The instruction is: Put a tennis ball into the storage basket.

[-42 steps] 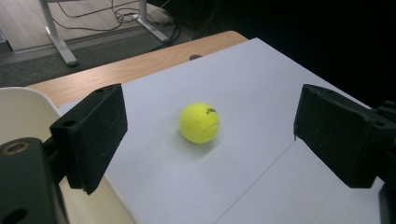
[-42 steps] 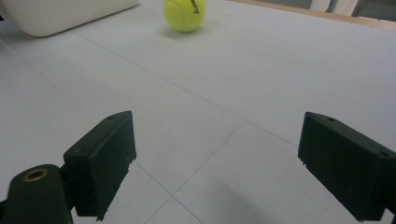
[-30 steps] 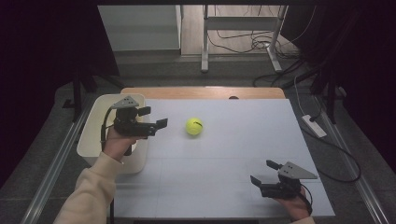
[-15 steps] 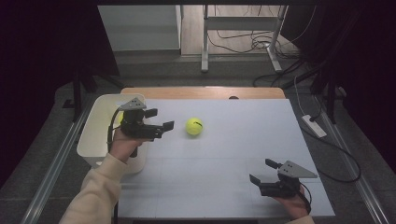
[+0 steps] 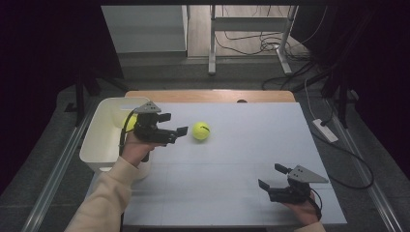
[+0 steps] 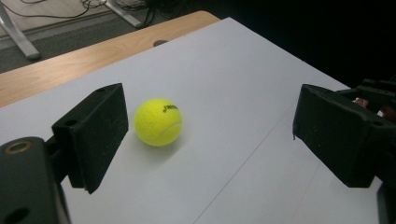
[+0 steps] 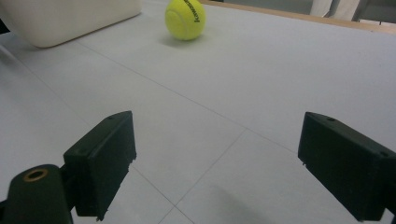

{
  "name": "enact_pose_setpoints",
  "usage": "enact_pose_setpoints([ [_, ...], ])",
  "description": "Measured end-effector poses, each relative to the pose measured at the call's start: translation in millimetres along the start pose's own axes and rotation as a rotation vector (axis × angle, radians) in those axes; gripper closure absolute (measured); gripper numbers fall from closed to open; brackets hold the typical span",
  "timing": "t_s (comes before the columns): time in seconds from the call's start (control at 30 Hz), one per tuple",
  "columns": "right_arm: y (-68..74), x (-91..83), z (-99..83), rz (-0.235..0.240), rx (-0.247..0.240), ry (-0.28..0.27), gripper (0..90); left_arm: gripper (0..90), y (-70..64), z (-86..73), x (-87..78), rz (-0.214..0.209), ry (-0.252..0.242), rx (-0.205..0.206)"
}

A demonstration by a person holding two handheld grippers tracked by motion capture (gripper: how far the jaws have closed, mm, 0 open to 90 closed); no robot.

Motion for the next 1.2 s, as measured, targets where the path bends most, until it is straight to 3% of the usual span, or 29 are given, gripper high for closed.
enact_pose_setpoints([
  [0.4,0.8,1.2,-0.9,0.01,-0.012,0.009,11.2,10.8,-14.4,-0.2,21.4,0.002,0.033,0.048],
  [1.2,1.7,1.3,-1.6,0.002,-0.019,0.016,11.5,11.1,-18.8,3.3,45.3,-0.008,0.071,0.037],
])
Point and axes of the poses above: each handheld gripper's, and its own axes: x roughly forward along the jaws, z roughly out of its top, y roughly to its left, the point moved 5 cm from there along x, roughly forward along the jaws, and after that the axes turned 13 degrees about z, right-handed, at the moved point
